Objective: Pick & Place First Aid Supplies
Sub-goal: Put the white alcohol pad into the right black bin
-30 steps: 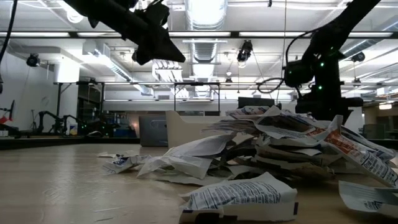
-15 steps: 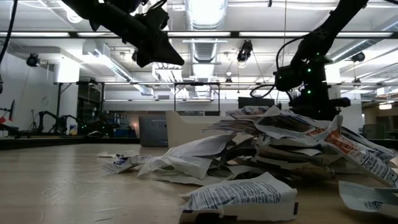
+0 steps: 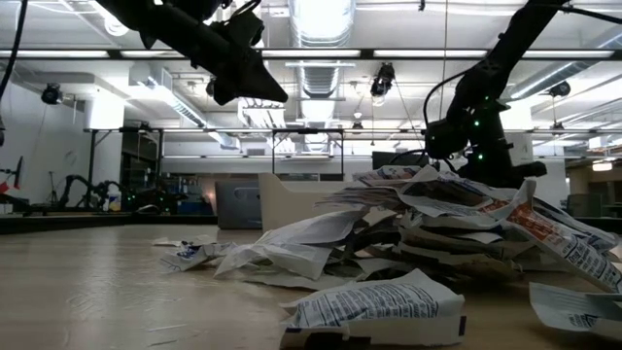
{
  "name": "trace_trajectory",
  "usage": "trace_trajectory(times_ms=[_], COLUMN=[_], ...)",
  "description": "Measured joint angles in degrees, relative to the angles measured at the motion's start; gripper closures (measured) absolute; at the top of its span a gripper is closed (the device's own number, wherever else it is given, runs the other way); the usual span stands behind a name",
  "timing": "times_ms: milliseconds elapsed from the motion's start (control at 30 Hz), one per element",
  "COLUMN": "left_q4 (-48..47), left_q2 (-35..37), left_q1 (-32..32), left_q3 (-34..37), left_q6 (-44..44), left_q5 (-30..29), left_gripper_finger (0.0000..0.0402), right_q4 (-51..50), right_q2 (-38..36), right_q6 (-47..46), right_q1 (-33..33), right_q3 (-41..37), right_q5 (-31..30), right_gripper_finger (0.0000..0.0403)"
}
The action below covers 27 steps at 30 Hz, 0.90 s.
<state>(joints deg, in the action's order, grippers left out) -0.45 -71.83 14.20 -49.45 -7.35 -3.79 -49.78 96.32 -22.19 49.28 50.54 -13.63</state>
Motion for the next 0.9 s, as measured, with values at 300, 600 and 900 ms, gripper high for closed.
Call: trace_trajectory(times_ms=[300, 600, 900], left_q4=[0.0, 0.0, 0.0], left_q2=[0.0, 0.0, 0.0], left_q1=[0.0, 0.0, 0.0], left_q3=[0.0, 0.0, 0.0], left_q6=[-0.1, -0.1, -0.1], left_q5=[0.2, 0.2, 0.2], left_gripper_finger=[0.0402, 0.0402, 0.0401], right_q4=[-1.1, -1.5, -2.3], right_q2=[-0.7, -0.6, -0.6], right_q6=[0.7, 1.0, 2.7], right_q1=[0.0, 0.1, 0.1], right_q3=[-0.8, -1.0, -1.1], right_q5=[0.1, -0.1, -0.1], right_gripper_finger=[0.0303, 0.0369, 0.0394])
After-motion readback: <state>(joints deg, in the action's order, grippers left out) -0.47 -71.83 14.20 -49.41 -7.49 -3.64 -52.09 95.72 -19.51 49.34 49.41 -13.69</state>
